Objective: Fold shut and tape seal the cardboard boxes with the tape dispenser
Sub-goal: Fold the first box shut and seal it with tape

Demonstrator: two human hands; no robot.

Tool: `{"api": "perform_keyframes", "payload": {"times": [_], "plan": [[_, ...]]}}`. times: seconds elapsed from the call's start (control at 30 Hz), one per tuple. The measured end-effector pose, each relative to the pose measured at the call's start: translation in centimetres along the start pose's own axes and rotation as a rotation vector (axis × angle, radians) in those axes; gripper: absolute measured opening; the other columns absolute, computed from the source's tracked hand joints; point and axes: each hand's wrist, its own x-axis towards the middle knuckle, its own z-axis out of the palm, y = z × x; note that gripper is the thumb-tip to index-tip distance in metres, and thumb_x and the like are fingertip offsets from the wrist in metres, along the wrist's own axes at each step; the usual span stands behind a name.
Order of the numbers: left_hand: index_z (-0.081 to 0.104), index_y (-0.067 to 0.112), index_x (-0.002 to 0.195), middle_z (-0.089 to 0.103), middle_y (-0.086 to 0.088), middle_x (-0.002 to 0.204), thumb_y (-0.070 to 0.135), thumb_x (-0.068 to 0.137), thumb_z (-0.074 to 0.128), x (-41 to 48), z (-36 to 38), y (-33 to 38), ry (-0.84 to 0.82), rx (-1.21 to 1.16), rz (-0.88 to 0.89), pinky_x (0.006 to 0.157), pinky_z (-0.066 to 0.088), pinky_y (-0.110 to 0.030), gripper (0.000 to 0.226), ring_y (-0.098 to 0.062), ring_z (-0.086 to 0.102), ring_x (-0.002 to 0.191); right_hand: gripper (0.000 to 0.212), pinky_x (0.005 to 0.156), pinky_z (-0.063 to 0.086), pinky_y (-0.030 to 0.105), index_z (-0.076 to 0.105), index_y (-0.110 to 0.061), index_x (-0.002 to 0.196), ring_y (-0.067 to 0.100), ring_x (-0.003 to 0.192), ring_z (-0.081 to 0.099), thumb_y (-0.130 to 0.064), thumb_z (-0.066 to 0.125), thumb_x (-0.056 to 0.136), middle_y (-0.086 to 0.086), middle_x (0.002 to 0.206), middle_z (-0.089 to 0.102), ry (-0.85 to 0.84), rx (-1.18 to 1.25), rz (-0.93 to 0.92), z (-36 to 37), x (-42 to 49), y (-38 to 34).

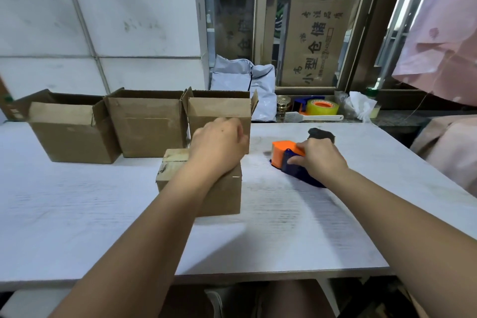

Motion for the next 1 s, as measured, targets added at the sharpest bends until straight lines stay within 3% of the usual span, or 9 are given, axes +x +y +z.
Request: {"api": "perform_keyframes", "payload": {"times": [0.1,0.23,0.4,0.53,0.63,0.77,0.9,1.0], "plan": [[0.059,0.021,0.1,0.06,-0.001,0.105,0.04,0.095,0.047,-0.3,1.3,-0.7,-0.15,-0.001,-0.047,0.087,0.044,-0.037,0.024,-0.024,0.055,0.102,0.039,0.063,0.038,0.032,0.063,-0.007,0.094,0.027,0.084,0.054,-0.046,0.06,0.089,0.011,0.085,0.059,-0.033,-0.067,-0.054,-0.5,-0.1,0.1],[0.059,0.02,0.101,0.063,-0.002,0.104,0.04,0.094,0.046,-0.1,1.4,-0.8,-0.191,-0.038,-0.07,0.089,0.046,-0.038,0.025,-0.024,0.056,0.1,0.037,0.066,0.042,0.034,0.065,-0.009,0.102,0.026,0.086,0.053,-0.043,0.06,0.089,0.008,0.081,0.054,-0.064,-0.075,-0.067,-0.7,-0.2,0.3],[0.059,0.019,0.099,0.063,-0.001,0.096,0.042,0.097,0.045,0.2,1.3,-0.9,-0.249,-0.108,-0.083,0.086,0.046,-0.037,0.028,-0.022,0.057,0.096,0.048,0.078,0.05,0.036,0.056,-0.016,0.126,0.027,0.099,0.054,-0.037,0.067,0.085,0.011,0.112,0.06,-0.152,-0.046,0.013,-0.9,-0.2,0.3],[0.06,0.032,0.103,0.06,0.01,0.097,0.044,0.09,0.051,0.2,1.1,-1.0,-0.321,-0.077,-0.078,0.096,0.039,-0.035,0.019,-0.016,0.055,0.104,0.062,0.094,0.038,0.039,0.043,-0.023,0.136,0.033,0.123,0.032,-0.045,0.065,0.082,0.014,0.132,0.037,-0.085,-0.12,0.087,-0.7,-0.9,-1.0],[0.062,0.036,0.105,0.062,0.013,0.097,0.041,0.09,0.048,0.1,1.1,-1.1,-0.329,-0.102,-0.092,0.101,0.036,-0.034,0.022,-0.016,0.056,0.107,0.058,0.103,0.031,0.038,0.038,-0.031,0.142,0.029,0.127,0.027,-0.043,0.056,0.089,0.008,0.135,0.036,0.097,0.037,0.015,-0.9,-1.8,-2.9],[0.066,0.038,0.101,0.064,0.012,0.12,0.031,0.094,0.036,0.5,1.2,-1.3,-0.319,-0.189,-0.138,0.106,0.035,-0.036,0.031,-0.016,0.052,0.118,0.037,0.103,0.032,0.033,0.053,-0.026,0.132,0.02,0.126,0.037,-0.032,0.051,0.095,0.001,0.133,0.051,0.254,0.315,-0.079,-0.3,-2.1,-5.0],[0.066,0.041,0.078,0.069,0.011,0.103,0.027,0.083,0.042,0.6,1.5,-1.7,-0.298,-0.321,-0.17,0.097,0.046,-0.037,0.029,-0.018,0.06,0.105,0.03,0.092,0.045,0.026,0.065,-0.018,0.121,0.01,0.106,0.058,-0.018,0.044,0.099,-0.004,0.119,0.066,0.295,0.845,-0.03,1.2,-3.5,-7.3],[0.064,0.044,0.071,0.07,0.011,0.099,0.024,0.084,0.047,0.7,1.7,-1.9,-0.286,-0.351,-0.162,0.096,0.047,-0.036,0.029,-0.015,0.062,0.101,0.032,0.096,0.041,0.021,0.064,-0.018,0.121,0.007,0.113,0.055,-0.012,0.043,0.099,-0.005,0.12,0.065,0.328,0.978,-0.042,3.0,-4.8,-8.4]]}}
